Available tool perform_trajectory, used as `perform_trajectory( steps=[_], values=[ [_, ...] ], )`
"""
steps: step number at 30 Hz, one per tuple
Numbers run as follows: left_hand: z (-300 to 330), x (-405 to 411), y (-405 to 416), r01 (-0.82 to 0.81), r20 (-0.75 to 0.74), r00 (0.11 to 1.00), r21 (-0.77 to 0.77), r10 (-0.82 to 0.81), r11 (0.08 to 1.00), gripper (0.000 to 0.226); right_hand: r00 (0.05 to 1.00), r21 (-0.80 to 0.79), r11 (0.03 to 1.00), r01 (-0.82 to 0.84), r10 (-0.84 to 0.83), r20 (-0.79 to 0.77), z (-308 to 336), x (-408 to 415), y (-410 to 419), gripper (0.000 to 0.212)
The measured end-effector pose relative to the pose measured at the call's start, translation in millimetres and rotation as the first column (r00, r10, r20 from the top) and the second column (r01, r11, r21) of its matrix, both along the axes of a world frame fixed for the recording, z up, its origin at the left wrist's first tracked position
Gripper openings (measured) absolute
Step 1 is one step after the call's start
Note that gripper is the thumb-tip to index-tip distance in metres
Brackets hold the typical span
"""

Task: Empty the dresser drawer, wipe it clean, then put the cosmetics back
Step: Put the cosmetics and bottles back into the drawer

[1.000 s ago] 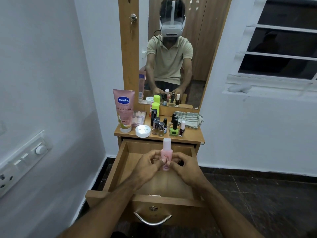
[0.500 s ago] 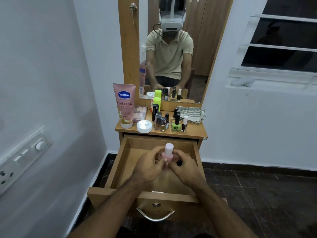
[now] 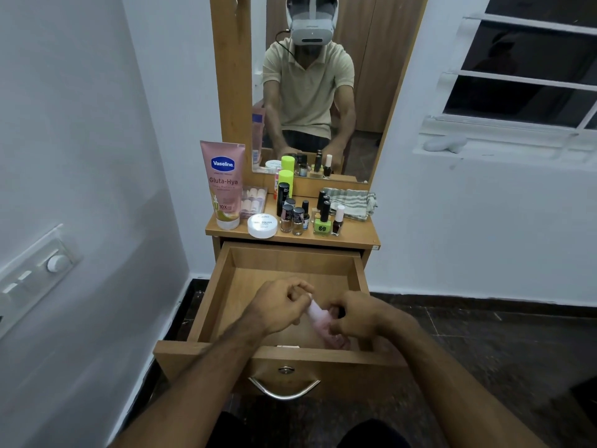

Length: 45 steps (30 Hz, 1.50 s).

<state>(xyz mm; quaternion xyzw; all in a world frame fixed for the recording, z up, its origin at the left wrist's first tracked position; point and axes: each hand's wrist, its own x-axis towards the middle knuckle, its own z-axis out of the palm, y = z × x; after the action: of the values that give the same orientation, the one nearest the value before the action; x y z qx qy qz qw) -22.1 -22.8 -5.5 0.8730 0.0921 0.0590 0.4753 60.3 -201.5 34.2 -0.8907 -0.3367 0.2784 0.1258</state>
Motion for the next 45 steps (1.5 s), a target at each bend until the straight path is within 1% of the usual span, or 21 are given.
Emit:
perform_trajectory(
  steps=[1, 4, 6, 7, 10, 11, 14, 16, 18, 19, 24, 26, 27, 28, 29, 31, 32, 35, 38, 41, 45],
  values=[
    [-2, 1, 1, -0.017, -0.013, 1.000, 0.027, 0.018, 0.999, 0.014, 1.000, 0.008, 1.000, 0.016, -0.016, 0.011, -1, -1, 1, 0.027],
    [-1, 1, 3, -0.110, -0.035, 0.993, 0.083, 0.113, 0.990, 0.015, 0.997, 0.038, 0.999, 0.033, -0.036, 0.068, -4, -6, 8, 0.029],
    [2, -1, 3, -0.116, -0.103, 0.987, 0.101, 0.126, 0.988, 0.017, 0.988, 0.009, 1.000, 0.008, -0.009, 0.155, -7, -7, 10, 0.034],
    [2, -2, 2, -0.093, -0.161, 0.981, 0.115, 0.111, 0.989, 0.019, 0.984, -0.019, 1.000, -0.009, 0.012, 0.180, -8, -7, 11, 0.036],
    [1, 0, 1, 0.039, -0.326, 0.944, 0.273, 0.054, 0.961, 0.020, 0.981, -0.147, 0.984, -0.098, 0.120, 0.151, -7, -7, 11, 0.036],
    [0, 1, 0, 0.085, -0.364, 0.931, 0.290, 0.028, 0.953, 0.018, 0.978, -0.188, 0.975, -0.119, 0.148, 0.148, -8, -7, 11, 0.037],
    [-3, 5, -3, 0.206, -0.445, 0.890, 0.195, -0.100, 0.959, 0.010, 0.973, -0.254, 0.961, -0.107, 0.155, 0.173, -9, -8, 10, 0.038],
    [-5, 5, -2, 0.260, -0.477, 0.864, 0.148, -0.162, 0.954, 0.009, 0.978, -0.274, 0.956, -0.105, 0.149, 0.145, -12, -8, 9, 0.030],
    [-8, 6, -1, 0.301, -0.496, 0.846, 0.142, -0.195, 0.943, 0.010, 0.981, -0.282, 0.952, -0.121, 0.157, 0.111, -13, -8, 12, 0.020],
    [-9, 6, -1, 0.318, -0.507, 0.837, 0.143, -0.207, 0.937, 0.011, 0.984, -0.284, 0.951, -0.125, 0.156, 0.089, -13, -7, 13, 0.018],
    [-10, 9, 0, 0.350, -0.540, 0.811, 0.139, -0.226, 0.926, 0.014, 0.992, -0.280, 0.953, -0.116, 0.098, -0.078, -6, -2, 14, 0.026],
    [-11, 9, 0, 0.343, -0.527, 0.821, 0.144, -0.222, 0.928, 0.013, 0.990, -0.268, 0.957, -0.113, 0.084, -0.117, -4, 1, 13, 0.026],
    [-11, 9, 0, 0.321, -0.507, 0.837, 0.153, -0.205, 0.935, 0.012, 0.991, -0.228, 0.969, -0.094, 0.069, -0.114, -3, 2, 12, 0.023],
    [-11, 9, 0, 0.282, -0.470, 0.866, 0.175, -0.172, 0.943, 0.010, 0.994, -0.147, 0.988, -0.047, 0.032, -0.103, 0, 3, 11, 0.019],
    [-11, 9, 0, 0.224, -0.414, 0.902, 0.210, -0.120, 0.952, 0.010, 0.993, -0.031, 0.999, 0.026, -0.029, -0.112, 1, 4, 10, 0.018],
    [-11, 10, 2, 0.094, -0.261, 0.965, 0.285, -0.017, 0.954, 0.016, 0.960, 0.189, 0.966, 0.179, -0.129, -0.247, 1, 7, 10, 0.028],
    [-11, 11, 3, 0.046, -0.196, 0.981, 0.302, 0.015, 0.952, 0.020, 0.942, 0.247, 0.945, 0.216, -0.136, -0.305, -2, 6, 11, 0.033],
    [-11, 9, 6, -0.024, -0.093, 0.994, 0.303, 0.055, 0.953, 0.035, 0.909, 0.341, 0.893, 0.294, -0.152, -0.387, -23, 0, 16, 0.045],
    [-10, 7, 5, -0.078, -0.031, 0.995, 0.281, 0.090, 0.957, 0.040, 0.883, 0.446, 0.815, 0.369, -0.159, -0.441, -38, -4, 18, 0.053],
    [-11, 8, 4, -0.040, -0.006, 0.999, 0.269, 0.043, 0.962, 0.038, 0.865, 0.505, 0.745, 0.436, -0.192, -0.463, -42, 0, 16, 0.067],
    [-7, 6, 4, 0.010, 0.041, 0.999, 0.271, -0.022, 0.962, 0.031, 0.852, 0.538, 0.728, 0.424, -0.119, -0.511, -43, 1, 18, 0.082]
  ],
)
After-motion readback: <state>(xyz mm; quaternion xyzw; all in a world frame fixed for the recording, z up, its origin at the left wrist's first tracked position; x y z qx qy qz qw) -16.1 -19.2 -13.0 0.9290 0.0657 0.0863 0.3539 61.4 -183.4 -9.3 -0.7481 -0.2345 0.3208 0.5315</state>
